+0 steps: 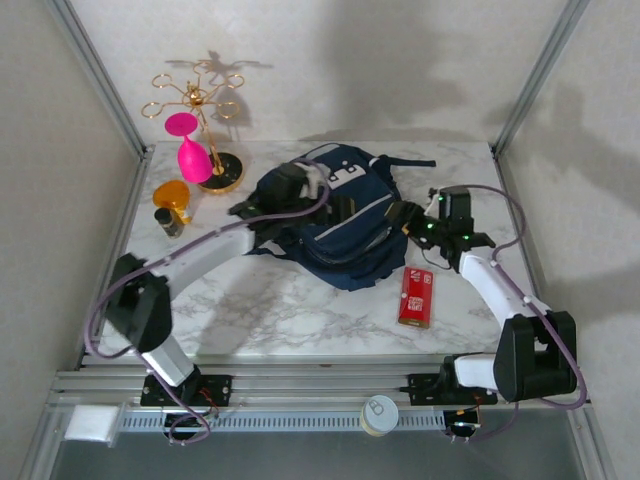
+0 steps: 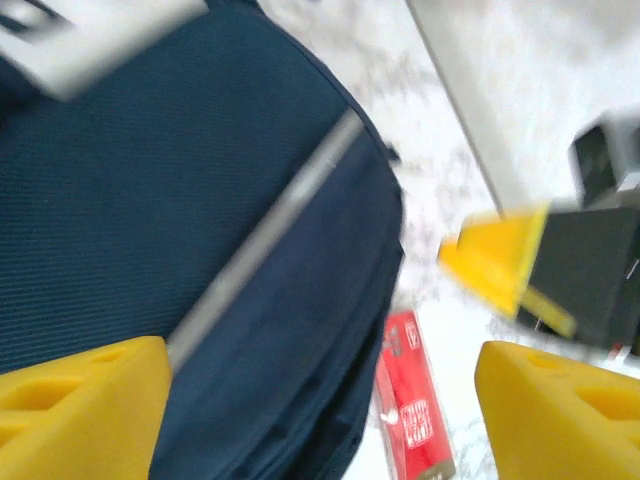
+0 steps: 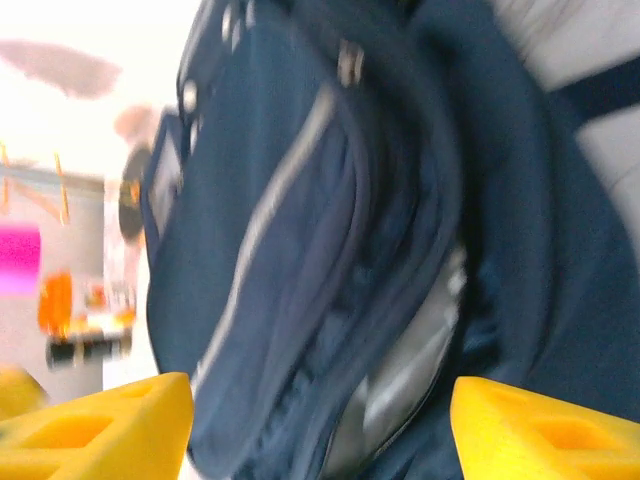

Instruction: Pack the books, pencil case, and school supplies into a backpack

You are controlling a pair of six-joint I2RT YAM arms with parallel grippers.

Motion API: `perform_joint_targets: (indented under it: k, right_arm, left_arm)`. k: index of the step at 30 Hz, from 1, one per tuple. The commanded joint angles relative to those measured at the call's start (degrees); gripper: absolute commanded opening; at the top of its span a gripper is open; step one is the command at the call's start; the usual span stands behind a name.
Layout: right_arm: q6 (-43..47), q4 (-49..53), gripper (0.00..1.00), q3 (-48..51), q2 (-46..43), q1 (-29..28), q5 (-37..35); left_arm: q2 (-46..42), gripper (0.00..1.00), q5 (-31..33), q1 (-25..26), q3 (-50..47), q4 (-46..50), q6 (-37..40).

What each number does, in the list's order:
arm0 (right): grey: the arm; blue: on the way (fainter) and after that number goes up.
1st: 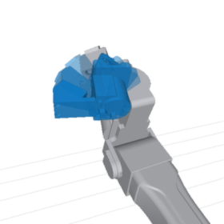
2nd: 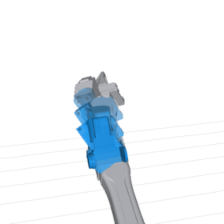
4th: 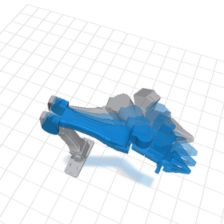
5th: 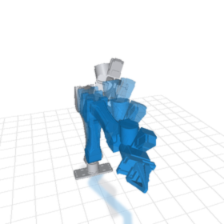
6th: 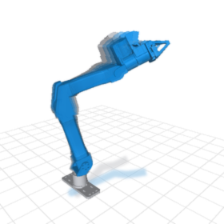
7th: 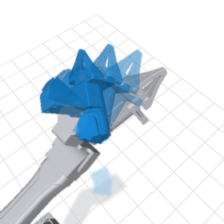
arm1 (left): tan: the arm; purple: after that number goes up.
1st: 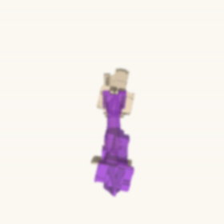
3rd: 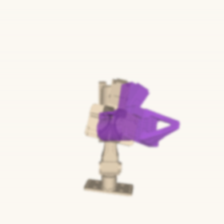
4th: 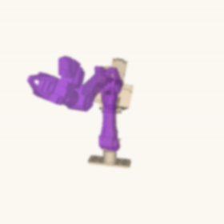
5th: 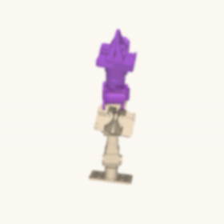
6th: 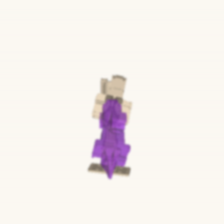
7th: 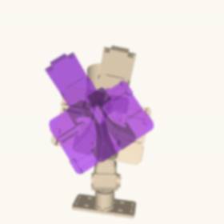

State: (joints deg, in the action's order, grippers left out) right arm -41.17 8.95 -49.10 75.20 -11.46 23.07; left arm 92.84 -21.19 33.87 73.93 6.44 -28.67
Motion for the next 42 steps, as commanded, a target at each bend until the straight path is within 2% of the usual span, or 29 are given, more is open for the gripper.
perform_joint_targets:
  k: [1,4,7,9,12,14,18,21,25,30,32,35,38,40,42]
  right_arm:
    - [-0.03,5.89,0.70,-2.02,3.32,-5.66,2.52]
    - [-2.86,3.28,0.70,-1.28,3.99,-8.89,-0.01]
    - [-2.37,2.07,0.70,-1.61,5.80,-9.39,-0.29]
    - [-0.93,2.99,0.70,-3.30,7.90,-9.39,-1.24]
    - [2.27,1.26,0.70,-5.72,11.02,-8.89,-1.21]
    - [3.89,0.78,0.69,-7.57,13.79,-6.75,-0.36]
    - [8.15,-0.64,0.65,-14.13,20.08,-1.33,3.20]
    - [11.24,2.41,0.64,-21.74,24.70,1.19,2.05]
    - [14.42,14.03,0.70,-28.81,26.30,1.62,-5.19]
    - [12.99,24.69,0.75,-25.08,17.25,0.61,-20.42]
    - [11.69,26.67,0.75,-22.64,12.96,-3.09,-24.50]
    - [7.67,29.44,0.73,-21.80,10.91,-12.15,-27.35]
    - [1.41,28.26,0.65,-21.10,12.03,-21.18,-28.61]
    - [-2.17,26.38,0.63,-21.11,13.75,-27.49,-32.33]
    - [-5.36,23.34,0.59,-21.05,16.24,-32.43,-32.91]
  left_arm:
    - [-1.42,0.81,2.65,-7.33,-4.25,-6.08,-4.42]
    - [3.73,0.79,2.67,-12.86,-5.81,-6.48,-7.59]
    - [9.27,0.76,-0.59,-14.47,-6.10,-12.13,-9.30]
    - [12.81,0.75,-1.79,-14.42,-4.89,-14.07,-9.39]
    - [16.95,0.71,0.51,-14.60,-4.71,-15.24,-10.63]
    - [18.50,0.66,-1.22,-14.49,-5.92,-17.65,-12.86]
    - [18.14,0.62,-3.43,-11.93,-10.70,-23.56,-16.88]
    - [15.53,0.63,-2.30,-9.62,-14.28,-26.51,-19.63]
    - [11.45,0.65,1.54,-9.64,-16.85,-26.65,-20.98]
    - [9.89,0.68,2.70,-10.67,-16.98,-23.82,-20.39]
    - [9.93,0.67,1.33,-10.58,-17.41,-24.35,-20.75]
    - [9.31,0.67,1.85,-10.57,-19.42,-26.60,-21.37]
    - [9.32,0.68,2.64,-10.80,-19.56,-25.42,-21.17]
    - [8.91,0.67,2.47,-10.66,-20.32,-26.49,-21.90]
    - [8.55,0.68,2.55,-10.71,-20.71,-26.89,-21.83]
